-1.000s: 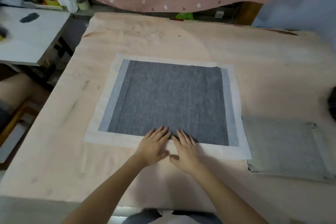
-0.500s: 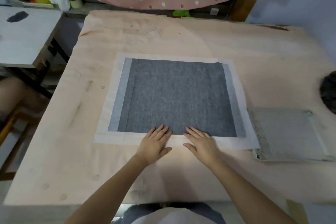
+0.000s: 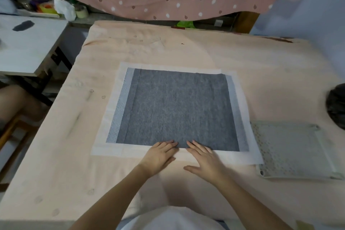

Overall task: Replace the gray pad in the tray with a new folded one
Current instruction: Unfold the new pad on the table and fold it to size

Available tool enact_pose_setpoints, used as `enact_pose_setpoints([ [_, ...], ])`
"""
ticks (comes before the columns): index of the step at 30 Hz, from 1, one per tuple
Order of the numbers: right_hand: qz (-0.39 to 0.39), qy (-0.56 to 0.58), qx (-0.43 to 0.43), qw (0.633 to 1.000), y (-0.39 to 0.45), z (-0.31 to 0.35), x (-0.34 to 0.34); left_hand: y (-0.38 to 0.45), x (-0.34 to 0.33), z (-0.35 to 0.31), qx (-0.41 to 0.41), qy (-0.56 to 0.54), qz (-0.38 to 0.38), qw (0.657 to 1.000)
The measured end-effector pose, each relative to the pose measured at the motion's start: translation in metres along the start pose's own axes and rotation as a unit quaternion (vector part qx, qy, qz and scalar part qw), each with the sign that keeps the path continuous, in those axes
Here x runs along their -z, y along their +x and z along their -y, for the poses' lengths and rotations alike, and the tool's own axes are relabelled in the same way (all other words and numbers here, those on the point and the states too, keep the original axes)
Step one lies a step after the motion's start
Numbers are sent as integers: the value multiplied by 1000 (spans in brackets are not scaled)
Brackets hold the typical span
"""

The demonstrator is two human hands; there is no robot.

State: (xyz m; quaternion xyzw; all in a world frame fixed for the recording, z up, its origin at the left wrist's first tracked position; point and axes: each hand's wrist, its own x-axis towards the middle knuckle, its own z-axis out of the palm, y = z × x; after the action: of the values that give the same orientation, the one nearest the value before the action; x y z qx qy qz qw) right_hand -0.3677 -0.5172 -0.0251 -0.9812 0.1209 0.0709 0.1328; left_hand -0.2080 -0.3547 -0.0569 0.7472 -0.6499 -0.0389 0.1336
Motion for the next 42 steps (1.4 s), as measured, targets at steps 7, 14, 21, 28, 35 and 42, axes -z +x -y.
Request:
enact_pose_setpoints([
  [7, -5, -6, -20, 1000, 2, 5, 1, 8, 7, 6, 6, 23, -43, 999],
  [14, -110, -1, -41, 993, 10, 7, -7, 11, 22, -3, 82, -48, -78, 992],
  [21, -172, 12, -56, 983, 24, 10, -1, 7, 16, -3, 74, 5, -17, 997],
  [28, -163, -25, -75, 983, 14, -17, 7, -4, 34, 15, 151, 40, -39, 987],
  [35, -99, -46, -82, 991, -17, -45, 8, -38, 43, 41, 180, 37, -4, 983],
  [42, -99, -82, -115, 985, -19, -35, -5, -46, 45, 37, 189, 19, 8, 982],
])
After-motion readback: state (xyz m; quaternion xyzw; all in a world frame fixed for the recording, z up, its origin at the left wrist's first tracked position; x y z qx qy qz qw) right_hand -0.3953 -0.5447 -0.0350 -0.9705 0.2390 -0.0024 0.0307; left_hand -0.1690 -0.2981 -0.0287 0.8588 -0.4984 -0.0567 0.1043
